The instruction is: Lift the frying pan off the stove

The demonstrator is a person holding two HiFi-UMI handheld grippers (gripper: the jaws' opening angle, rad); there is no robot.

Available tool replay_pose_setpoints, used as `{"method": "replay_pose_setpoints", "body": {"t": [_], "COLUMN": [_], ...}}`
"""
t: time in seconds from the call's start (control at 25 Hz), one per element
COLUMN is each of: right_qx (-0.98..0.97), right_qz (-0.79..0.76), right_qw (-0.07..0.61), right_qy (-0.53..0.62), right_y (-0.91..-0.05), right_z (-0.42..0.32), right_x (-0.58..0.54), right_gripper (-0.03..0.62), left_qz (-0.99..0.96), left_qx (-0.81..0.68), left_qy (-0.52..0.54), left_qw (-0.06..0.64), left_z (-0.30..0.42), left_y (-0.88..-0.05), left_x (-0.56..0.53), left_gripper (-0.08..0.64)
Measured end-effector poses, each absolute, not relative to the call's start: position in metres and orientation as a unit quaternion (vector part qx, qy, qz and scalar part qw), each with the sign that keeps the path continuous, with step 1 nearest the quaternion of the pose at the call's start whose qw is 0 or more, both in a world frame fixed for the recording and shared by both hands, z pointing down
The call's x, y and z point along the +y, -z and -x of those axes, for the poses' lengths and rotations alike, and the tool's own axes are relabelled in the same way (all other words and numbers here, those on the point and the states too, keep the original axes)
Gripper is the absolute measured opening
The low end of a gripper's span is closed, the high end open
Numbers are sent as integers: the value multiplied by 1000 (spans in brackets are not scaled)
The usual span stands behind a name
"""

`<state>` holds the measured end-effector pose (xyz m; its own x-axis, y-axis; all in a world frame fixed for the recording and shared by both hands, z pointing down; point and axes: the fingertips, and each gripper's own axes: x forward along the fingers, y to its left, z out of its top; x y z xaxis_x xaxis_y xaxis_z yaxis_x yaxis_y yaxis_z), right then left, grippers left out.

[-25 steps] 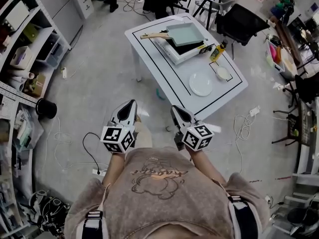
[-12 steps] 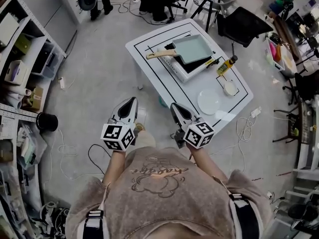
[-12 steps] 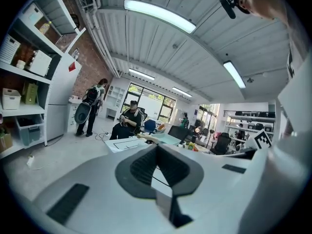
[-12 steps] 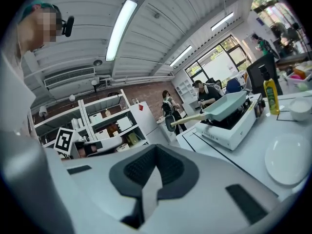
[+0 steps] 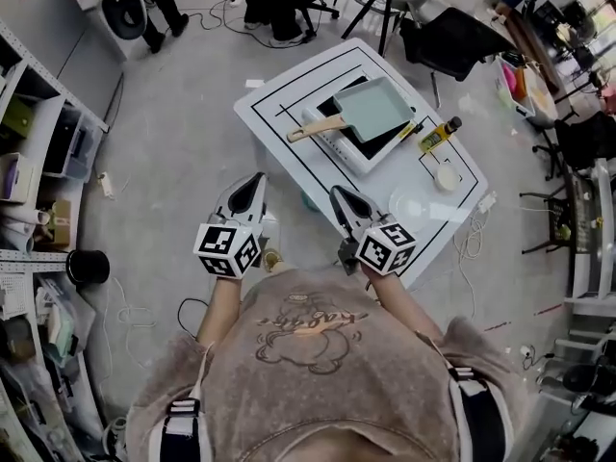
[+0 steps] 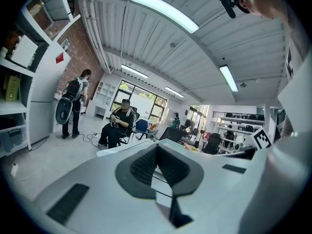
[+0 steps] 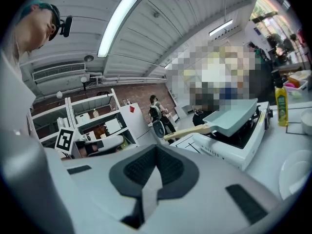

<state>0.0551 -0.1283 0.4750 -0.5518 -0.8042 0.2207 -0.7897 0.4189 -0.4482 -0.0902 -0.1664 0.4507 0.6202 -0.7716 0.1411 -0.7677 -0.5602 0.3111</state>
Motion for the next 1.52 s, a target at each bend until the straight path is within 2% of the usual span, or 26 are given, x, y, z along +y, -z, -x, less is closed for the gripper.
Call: {"method": "replay_pose_setpoints", "body": {"t": [0.92,0.96,1.04,1.16,1.32,1.44,1.52], "right_qx": [831,831,831,832,840,837,830], "right_qz": [484,483,478,471,446,439,436], "right_qw": [57,59,62,59,61,68,81], "right_qy": [269,271,277,289,304,320,338], "right_y": [-471,-471,-472,-478,-480,-485,-488], "right_z": [-77,-79,-81,-81,-75,-73,-72], "right_x": [-198,-199,-203,-207,-211,-217,-223], "right_gripper": [-3,10,79,125,223,303,380], "left_qz": [-885,-885,-885,-883,-882,-881,-880], "left_qx": [-433,-432,-433,-436,-438,-440,-443], "left_qy": [-6,-7,-7,-8,-10,-10,-11], "left_qw": [173,173,171,173,172,171,171], "left_z": [68,66,64,64,62,61,61], "left_y": [-447,-447,-447,-449,-449,-448,-449], "left_x": [-221,-221,-223,-224,-227,-230,-231], "left_gripper": [5,5,5,5,5,5,5]}}
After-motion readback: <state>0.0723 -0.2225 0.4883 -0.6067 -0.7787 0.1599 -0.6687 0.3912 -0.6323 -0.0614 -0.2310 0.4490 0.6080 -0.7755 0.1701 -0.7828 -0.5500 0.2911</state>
